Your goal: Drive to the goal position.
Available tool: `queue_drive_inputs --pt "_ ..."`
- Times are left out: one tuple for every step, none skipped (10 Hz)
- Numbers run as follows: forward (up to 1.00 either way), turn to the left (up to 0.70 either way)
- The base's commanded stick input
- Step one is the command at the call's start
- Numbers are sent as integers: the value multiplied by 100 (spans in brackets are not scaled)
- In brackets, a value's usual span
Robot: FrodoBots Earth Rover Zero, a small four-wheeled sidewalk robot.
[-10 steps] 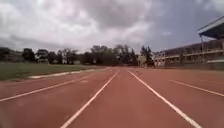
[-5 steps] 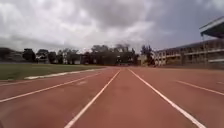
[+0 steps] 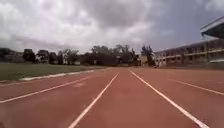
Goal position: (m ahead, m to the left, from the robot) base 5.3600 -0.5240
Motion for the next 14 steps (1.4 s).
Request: queue_drive_inputs --pt "60 0" --pt "60 0" --pt "60 0" --pt "60 0" --pt "60 0" --pt "60 0" --pt "60 0" --pt "60 0" --pt "60 0" --pt "60 0" --pt "60 0" --pt "60 0" --pt "60 -2" --pt "60 -11"
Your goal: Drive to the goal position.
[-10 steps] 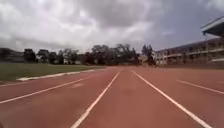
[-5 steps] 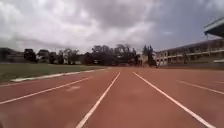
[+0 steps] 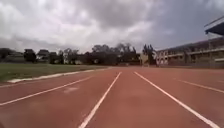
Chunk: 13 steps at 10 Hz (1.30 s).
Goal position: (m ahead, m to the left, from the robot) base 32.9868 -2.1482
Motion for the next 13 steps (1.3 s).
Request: queue_drive_inputs --pt "60 -15" --pt "60 -15" --pt "60 -15" --pt "60 -15" --pt "60 -15" --pt "60 -15" --pt "60 -15" --pt "60 -15" --pt "60 -15" --pt "60 -15" --pt "60 -15" --pt "60 -15" --pt "60 -15"
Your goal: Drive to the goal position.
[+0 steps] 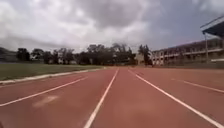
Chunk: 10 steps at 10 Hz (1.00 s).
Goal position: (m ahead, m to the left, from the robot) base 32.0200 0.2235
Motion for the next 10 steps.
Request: queue_drive_inputs --pt "60 -15" --pt "60 -15" --pt "60 -15" --pt "60 -15" --pt "60 -15" --pt "60 -15" --pt "60 -15" --pt "60 -15" --pt "60 -15" --pt "60 -15"
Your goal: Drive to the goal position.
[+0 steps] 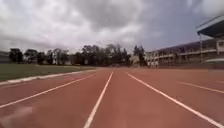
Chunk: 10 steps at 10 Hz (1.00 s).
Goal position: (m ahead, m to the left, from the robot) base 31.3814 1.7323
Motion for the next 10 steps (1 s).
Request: queue_drive_inputs --pt "60 -12" --pt "60 -3" --pt "60 0" --pt "60 0" --pt "60 0" --pt "60 0" --pt "60 0" --pt "60 0" --pt "60 0" --pt "60 0"
